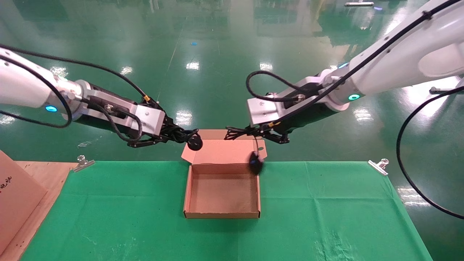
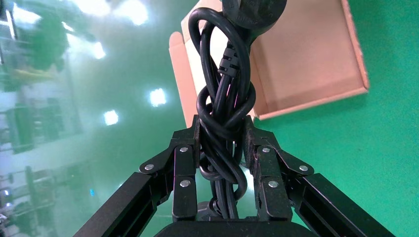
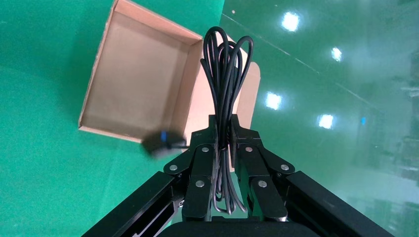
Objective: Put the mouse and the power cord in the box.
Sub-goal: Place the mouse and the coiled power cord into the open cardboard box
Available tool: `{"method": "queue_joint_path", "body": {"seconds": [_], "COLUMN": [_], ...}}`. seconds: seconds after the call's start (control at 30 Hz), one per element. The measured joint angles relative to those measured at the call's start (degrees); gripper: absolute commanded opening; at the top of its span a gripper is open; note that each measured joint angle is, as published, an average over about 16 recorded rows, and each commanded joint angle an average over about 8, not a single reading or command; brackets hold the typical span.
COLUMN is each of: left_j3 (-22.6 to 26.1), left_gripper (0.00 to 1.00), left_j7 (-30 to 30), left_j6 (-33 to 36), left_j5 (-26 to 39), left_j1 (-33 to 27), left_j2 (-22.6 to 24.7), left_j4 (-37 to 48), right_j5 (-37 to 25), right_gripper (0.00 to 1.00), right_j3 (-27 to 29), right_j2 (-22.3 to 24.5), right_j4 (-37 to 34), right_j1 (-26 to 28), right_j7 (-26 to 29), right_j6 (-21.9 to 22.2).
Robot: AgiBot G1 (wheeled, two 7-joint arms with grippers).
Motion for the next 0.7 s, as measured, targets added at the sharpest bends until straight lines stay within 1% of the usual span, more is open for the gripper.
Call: {"method": "queue_joint_path", "body": {"seconds": [0.17,0.33,0.57,0.7], "left_j3": [-2.6,-6.5,-12.2,-14.0], "left_gripper": [0.0,0.0,0.0,0.0], "left_j7": [5.5,13.3,26.9,34.0], "left_j6": [-3.6,-8.7,-20.1,-27.0], "left_j5": [-3.8,-9.4,-17.6,-21.1], "left_j1": [3.3,9.2,19.9,25.9], "left_j2": [0.3,1.1,4.7,7.1], "left_j4": [1.5,2.3,1.9,0.4], "right_j5": [1.5,3.1,5.3,6.0], "right_gripper": [0.0,0.0,0.0,0.0], "right_j3": [-1.4,-2.9,-4.2,-4.6], "right_j2": [-0.4,-0.2,0.4,1.0], "right_j4": [2.0,3.7,4.4,4.2], "right_j1": [-0.4,-0.6,-0.2,0.0], "right_j7": [1.3,2.5,2.9,2.5], "right_j6": [0.5,0.2,-1.5,-2.8]}}
